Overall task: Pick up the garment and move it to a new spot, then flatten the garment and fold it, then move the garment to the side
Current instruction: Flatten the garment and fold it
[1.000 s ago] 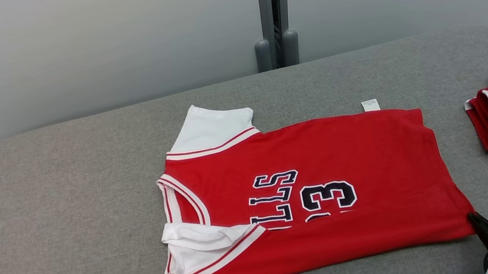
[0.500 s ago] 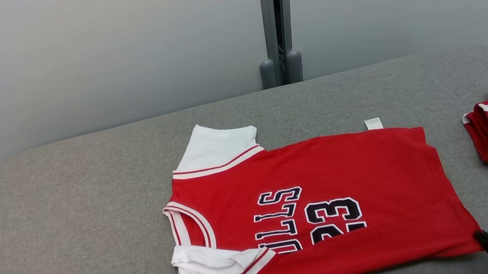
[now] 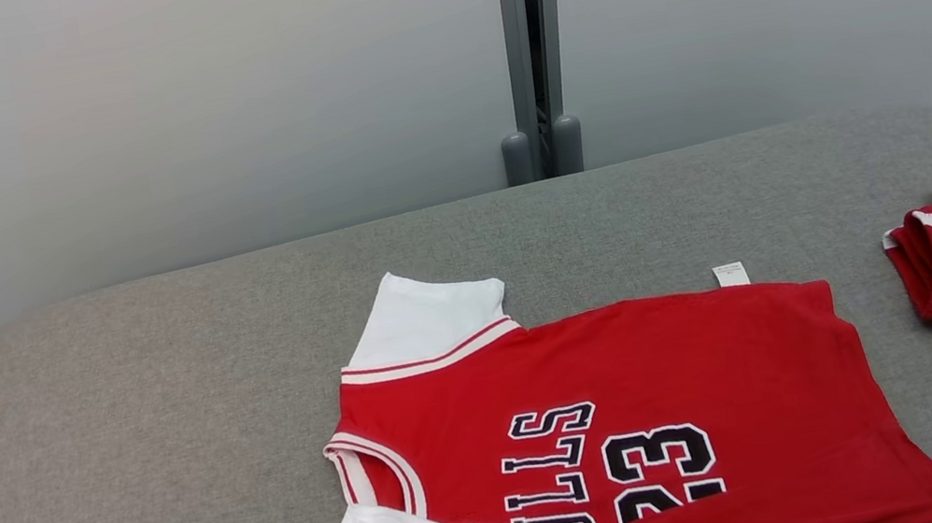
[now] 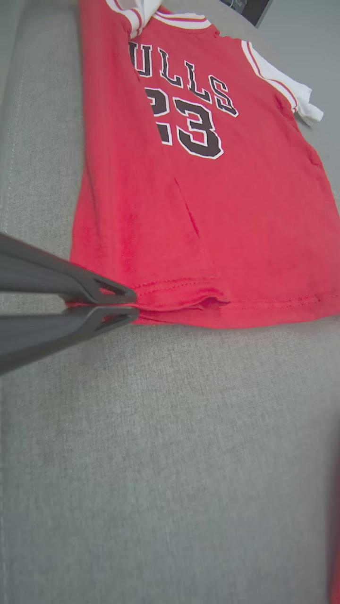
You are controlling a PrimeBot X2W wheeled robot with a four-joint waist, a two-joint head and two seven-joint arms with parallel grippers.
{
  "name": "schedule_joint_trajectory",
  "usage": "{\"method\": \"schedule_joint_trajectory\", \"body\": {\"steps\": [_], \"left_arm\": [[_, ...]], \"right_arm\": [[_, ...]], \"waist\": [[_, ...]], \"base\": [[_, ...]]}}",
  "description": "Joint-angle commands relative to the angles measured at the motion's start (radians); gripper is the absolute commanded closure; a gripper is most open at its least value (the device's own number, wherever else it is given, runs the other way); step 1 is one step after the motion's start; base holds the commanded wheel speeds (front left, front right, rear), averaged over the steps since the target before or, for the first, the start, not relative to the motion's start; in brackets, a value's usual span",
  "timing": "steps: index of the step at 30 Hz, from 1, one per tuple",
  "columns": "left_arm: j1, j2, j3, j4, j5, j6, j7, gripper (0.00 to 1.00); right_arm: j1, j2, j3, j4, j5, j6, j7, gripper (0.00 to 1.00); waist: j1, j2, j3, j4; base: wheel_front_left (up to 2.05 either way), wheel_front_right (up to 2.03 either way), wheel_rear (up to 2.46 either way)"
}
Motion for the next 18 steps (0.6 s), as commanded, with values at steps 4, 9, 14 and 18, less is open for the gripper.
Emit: {"method": "schedule_joint_trajectory", "body": {"steps": [4, 9, 14, 18], "left_arm": [[0.045, 0.041, -0.003, -0.103, 0.000, 0.029, 0.051, 1.00], [0.081, 0.066, -0.005, -0.185, -0.007, 0.062, 0.097, 1.00], [0.087, 0.069, -0.004, -0.211, -0.001, 0.091, 0.114, 0.00], [0.061, 0.079, 0.025, -0.222, 0.017, 0.123, 0.086, 0.00]], "right_arm": [[0.027, -0.044, 0.009, -0.036, 0.028, 0.000, 0.044, 1.00], [0.034, -0.064, -0.007, -0.047, 0.047, 0.000, 0.038, 1.00], [0.010, -0.047, -0.022, -0.023, 0.034, 0.000, 0.006, 0.00], [-0.007, -0.040, -0.031, 0.004, 0.012, 0.000, -0.032, 0.00]], "waist": [[0.0000, -0.0001, 0.004, 0.001], [0.0000, -0.0001, 0.010, 0.001], [0.0000, -0.0001, 0.017, -0.001], [0.0000, -0.0001, 0.024, -0.001]], "base": [[0.00, 0.00, 0.00], [0.00, 0.00, 0.00], [0.00, 0.00, 0.00], [0.00, 0.00, 0.00]]}}
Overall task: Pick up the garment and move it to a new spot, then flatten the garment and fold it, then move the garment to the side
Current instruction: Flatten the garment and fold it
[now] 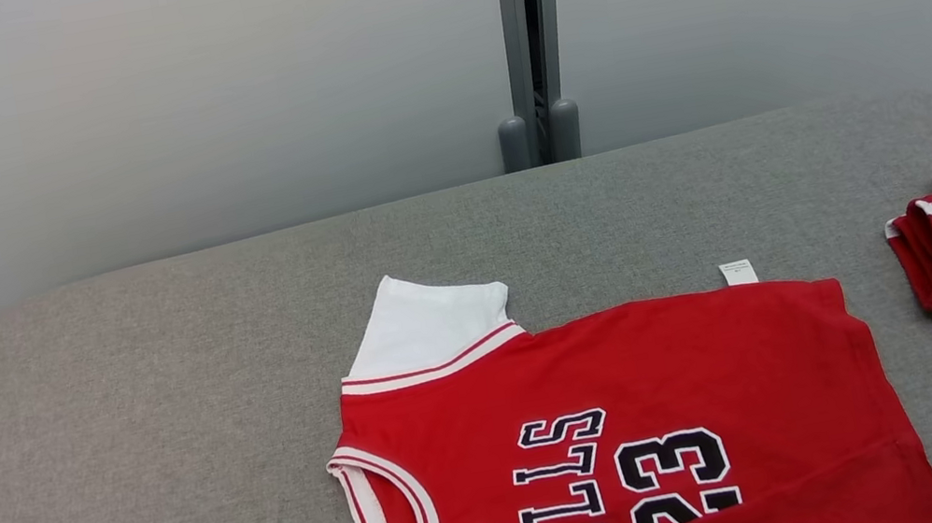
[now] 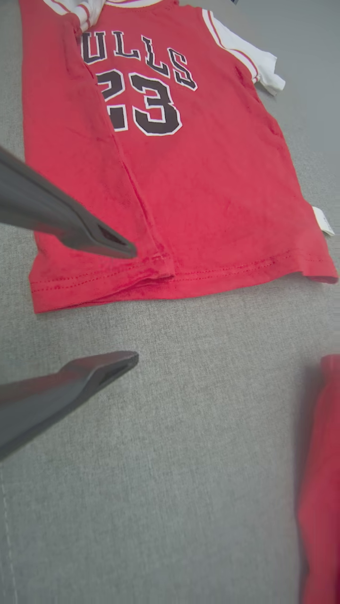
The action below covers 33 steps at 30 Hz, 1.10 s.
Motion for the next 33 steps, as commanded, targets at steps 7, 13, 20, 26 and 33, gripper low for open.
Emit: {"method": "schedule_joint_trajectory", "body": {"steps": [7, 13, 20, 26, 33], "left_arm": [[-0.098, -0.008, 0.068, 0.020, 0.050, 0.060, -0.125, 0.00], [-0.216, -0.063, 0.092, 0.146, 0.078, 0.056, -0.241, 0.00], [-0.412, -0.088, 0.068, 0.323, 0.126, 0.017, -0.278, 0.00], [-0.576, -0.077, 0.053, 0.441, 0.149, -0.039, -0.257, 0.00], [-0.800, -0.067, 0.028, 0.611, 0.152, -0.160, -0.186, 0.00]], "right_arm": [[-0.069, 0.011, -0.030, 0.015, -0.088, 0.000, -0.155, 0.00], [-0.124, 0.046, -0.067, 0.001, -0.206, 0.000, -0.244, 0.00], [-0.166, 0.129, -0.223, -0.059, -0.418, 0.000, -0.250, 0.00], [-0.265, 0.207, -0.242, -0.001, -0.522, 0.000, -0.249, 0.00], [-0.446, 0.305, -0.205, 0.189, -0.503, 0.000, -0.214, 0.00]], "waist": [[0.0000, 0.0000, 0.024, -0.007], [0.0000, 0.0000, 0.066, -0.037], [0.0000, 0.0000, 0.178, -0.115], [0.0000, 0.0000, 0.263, -0.149], [0.0000, 0.0000, 0.348, -0.166]], "base": [[0.00, 0.00, 0.00], [0.00, 0.00, 0.00], [0.00, 0.00, 0.00], [0.00, 0.00, 0.00], [0.00, 0.00, 0.00]]}}
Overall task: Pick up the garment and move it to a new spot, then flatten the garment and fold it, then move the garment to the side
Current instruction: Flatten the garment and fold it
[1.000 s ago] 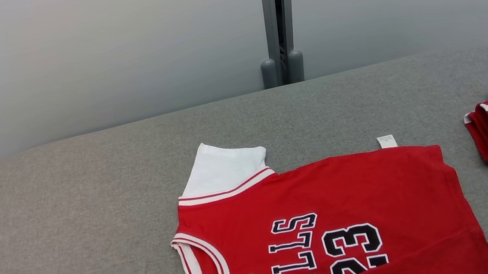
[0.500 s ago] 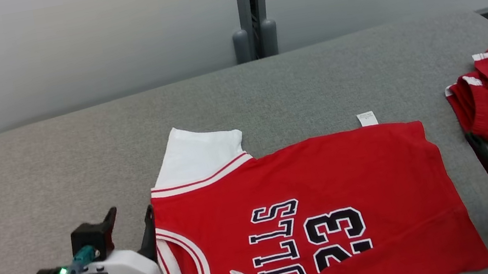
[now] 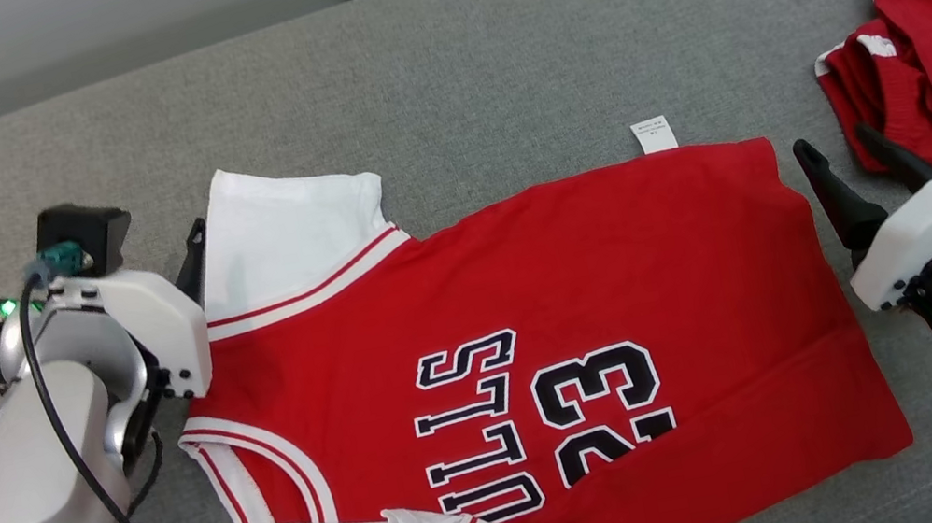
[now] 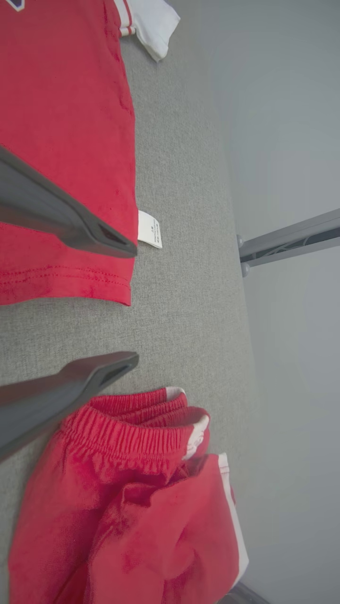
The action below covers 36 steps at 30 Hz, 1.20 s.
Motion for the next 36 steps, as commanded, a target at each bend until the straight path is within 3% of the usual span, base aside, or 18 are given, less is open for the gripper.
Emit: {"method": "schedule_joint_trajectory", "body": {"steps": [1, 5, 10, 21, 28, 36], "left_arm": [[-0.044, 0.004, -0.006, 0.027, 0.006, -0.022, 0.014, 0.00], [-0.141, -0.008, -0.013, 0.114, -0.023, -0.089, 0.064, 0.00], [-0.238, -0.002, -0.041, 0.206, -0.053, -0.130, 0.134, 0.00], [-0.337, 0.020, -0.147, 0.260, -0.148, -0.137, 0.241, 0.00], [-0.392, 0.015, -0.174, 0.371, -0.161, -0.136, 0.232, 0.00], [-0.386, 0.005, -0.238, 0.343, -0.209, -0.137, 0.243, 0.00]], "right_arm": [[-0.031, 0.008, 0.009, 0.023, 0.013, 0.000, 0.004, 0.00], [-0.093, 0.033, 0.051, 0.069, 0.042, 0.000, 0.002, 0.00], [-0.129, 0.051, 0.092, 0.084, 0.080, 0.000, -0.019, 0.00], [-0.158, 0.059, 0.137, 0.057, 0.099, 0.000, -0.033, 0.00], [-0.156, 0.062, 0.123, 0.035, 0.077, 0.000, -0.034, 0.00], [-0.150, 0.060, 0.125, 0.050, 0.073, 0.000, -0.034, 0.00]], "waist": [[0.0000, 0.0000, 0.038, -0.012], [0.0000, 0.0000, 0.077, -0.018], [0.0000, 0.0000, 0.118, -0.039], [0.0000, 0.0000, 0.162, -0.095], [0.0000, 0.0000, 0.168, -0.107], [0.0000, 0.0000, 0.168, -0.100]], "base": [[0.00, 0.00, 0.00], [0.00, 0.00, 0.00], [0.00, 0.00, 0.00], [0.00, 0.00, 0.00], [0.00, 0.00, 0.00], [0.00, 0.00, 0.00]]}}
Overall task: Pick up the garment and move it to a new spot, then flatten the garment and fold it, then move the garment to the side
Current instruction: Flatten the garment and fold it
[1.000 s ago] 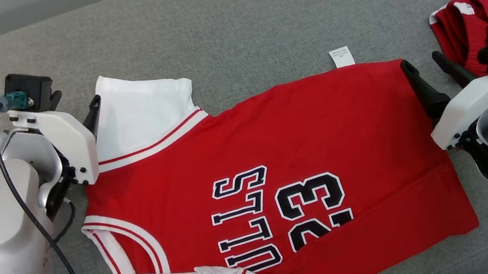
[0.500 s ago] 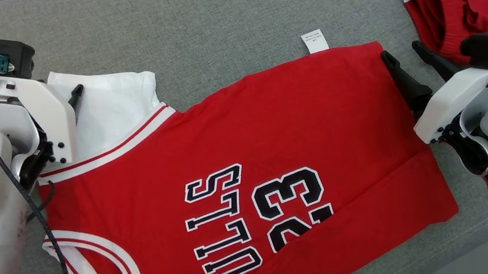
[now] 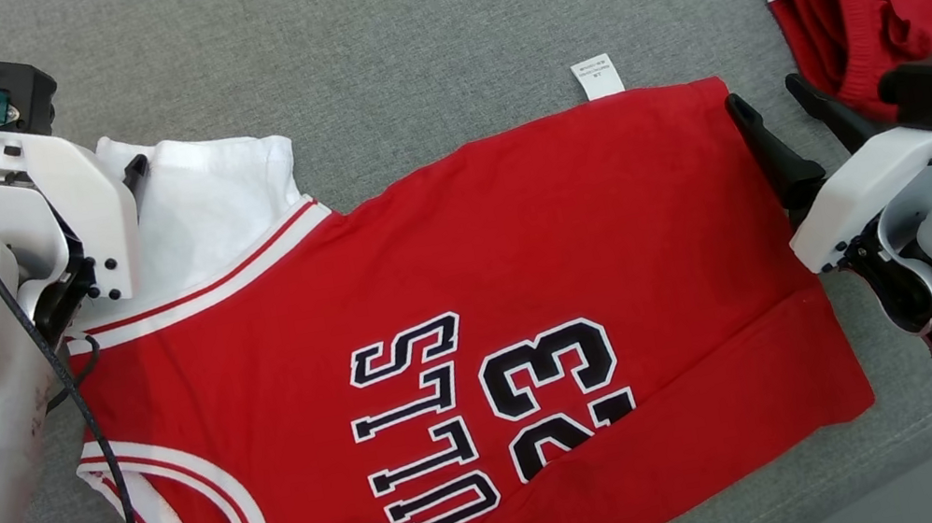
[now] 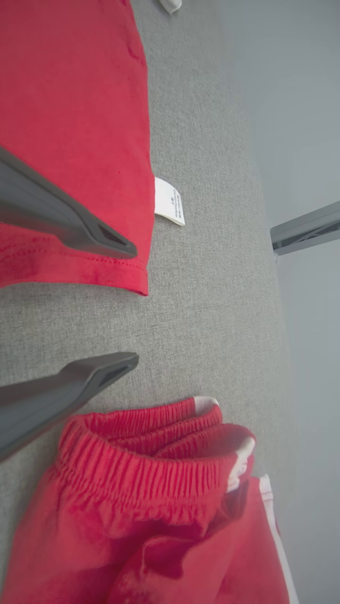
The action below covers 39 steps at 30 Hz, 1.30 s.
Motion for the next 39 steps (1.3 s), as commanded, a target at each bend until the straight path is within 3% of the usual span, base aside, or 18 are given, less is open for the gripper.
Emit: {"method": "schedule_joint_trajectory", "body": {"steps": [1, 2, 3, 13, 24, 29, 31, 33, 35, 36, 37, 39], "left_arm": [[-0.002, 0.006, -0.008, -0.001, -0.007, -0.001, 0.003, 0.11], [-0.006, 0.011, -0.012, -0.001, -0.013, -0.001, -0.003, 0.62], [-0.012, 0.014, -0.016, 0.003, -0.016, 0.000, -0.012, 1.00], [-0.031, 0.000, -0.084, -0.053, -0.073, -0.001, -0.075, 1.00], [-0.046, -0.009, -0.178, -0.114, -0.127, -0.001, -0.120, 1.00], [-0.054, -0.011, -0.209, -0.112, -0.151, -0.001, -0.134, 1.00], [-0.055, -0.011, -0.221, -0.107, -0.159, -0.001, -0.141, 1.00], [-0.058, -0.011, -0.231, -0.102, -0.168, -0.001, -0.145, 1.00], [-0.061, -0.012, -0.241, -0.097, -0.176, -0.001, -0.151, 1.00], [-0.062, -0.012, -0.246, -0.094, -0.180, -0.001, -0.151, 1.00], [-0.063, -0.013, -0.250, -0.092, -0.186, -0.001, -0.153, 1.00], [-0.064, -0.014, -0.259, -0.087, -0.195, -0.001, -0.157, 1.00]], "right_arm": [[0.000, -0.004, 0.000, 0.003, -0.007, 0.000, -0.007, 0.00], [-0.002, -0.004, 0.000, 0.006, -0.006, 0.000, -0.007, 0.00], [-0.003, -0.003, 0.001, 0.009, -0.006, 0.000, -0.007, 0.00], [-0.034, -0.009, 0.034, 0.064, 0.137, 0.000, 0.029, 0.00], [-0.076, -0.056, 0.069, 0.028, 0.366, 0.000, 0.221, 0.00], [-0.096, -0.082, 0.118, 0.017, 0.380, 0.000, 0.246, 0.00], [-0.104, -0.089, 0.145, 0.033, 0.370, 0.000, 0.249, 0.06], [-0.108, -0.090, 0.165, 0.042, 0.371, 0.000, 0.251, 0.00], [-0.112, -0.091, 0.180, 0.049, 0.380, 0.000, 0.249, 0.00], [-0.113, -0.093, 0.191, 0.053, 0.378, 0.000, 0.250, 0.11], [-0.115, -0.095, 0.202, 0.056, 0.375, 0.000, 0.249, 0.55], [-0.120, -0.098, 0.220, 0.059, 0.374, 0.000, 0.240, 1.00]], "waist": [[0.0000, 0.0000, 0.000, 0.002], [0.0000, 0.0000, 0.000, 0.003], [0.0000, 0.0000, 0.000, 0.005], [0.0000, 0.0000, 0.018, 0.061], [0.0000, 0.0000, 0.022, 0.131], [0.0000, 0.0000, 0.017, 0.140], [0.0000, 0.0000, 0.013, 0.141], [0.0000, 0.0000, 0.010, 0.140], [0.0000, 0.0000, 0.007, 0.139], [0.0000, 0.0000, 0.006, 0.138], [0.0000, 0.0000, 0.005, 0.138], [0.0000, 0.0000, 0.004, 0.137]], "base": [[0.00, 0.00, 0.00], [0.00, 0.00, 0.00], [0.00, 0.00, 0.00], [0.00, 0.00, 0.00], [0.00, 0.00, 0.00], [0.00, 0.00, 0.00], [0.00, 0.00, 0.00], [0.00, 0.00, 0.00], [0.00, 0.00, 0.00], [0.00, 0.00, 0.00], [0.00, 0.00, 0.00], [0.00, 0.00, 0.00]]}}
